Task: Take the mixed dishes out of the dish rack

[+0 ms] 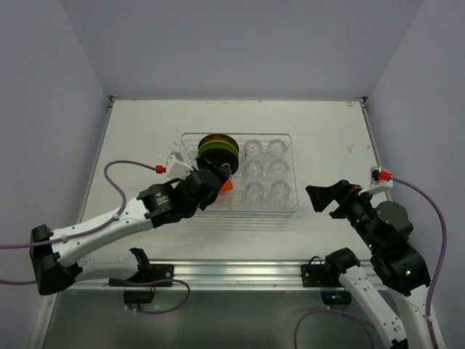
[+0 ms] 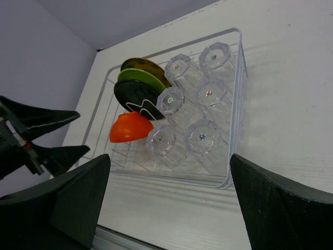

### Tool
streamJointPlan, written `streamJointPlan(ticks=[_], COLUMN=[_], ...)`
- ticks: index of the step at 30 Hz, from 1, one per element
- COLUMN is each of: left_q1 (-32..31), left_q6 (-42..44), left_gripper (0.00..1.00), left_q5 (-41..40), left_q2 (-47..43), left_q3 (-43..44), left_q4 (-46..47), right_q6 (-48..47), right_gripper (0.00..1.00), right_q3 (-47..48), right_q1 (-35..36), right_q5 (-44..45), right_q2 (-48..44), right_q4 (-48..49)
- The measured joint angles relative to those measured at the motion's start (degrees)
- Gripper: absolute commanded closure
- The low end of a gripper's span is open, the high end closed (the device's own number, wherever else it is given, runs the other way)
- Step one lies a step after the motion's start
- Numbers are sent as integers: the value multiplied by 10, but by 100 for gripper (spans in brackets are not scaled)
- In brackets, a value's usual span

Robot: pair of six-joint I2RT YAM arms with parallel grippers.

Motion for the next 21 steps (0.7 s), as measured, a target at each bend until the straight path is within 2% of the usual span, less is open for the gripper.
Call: streamJointPlan(ticks=[3, 7, 16, 21], left_q1=[-30, -36, -36, -37], left_q6=[-95, -160, -196, -202], left_gripper=[0, 0, 0, 0], left_q5=[-35, -58, -89, -106], left_q2=[96, 150, 269, 274], left_q3=[37, 40, 77, 78], left_q4=[-28, -46, -107, -109], right_q6=[7, 9, 2, -9], right_gripper=[1, 1, 1, 1], right_q3=[1, 1, 2, 5], right_q1=[0, 0, 0, 0], right_q5=[1, 1, -2, -4], right_q2=[-15, -17, -5, -3], right_q4=[0, -1, -3, -3])
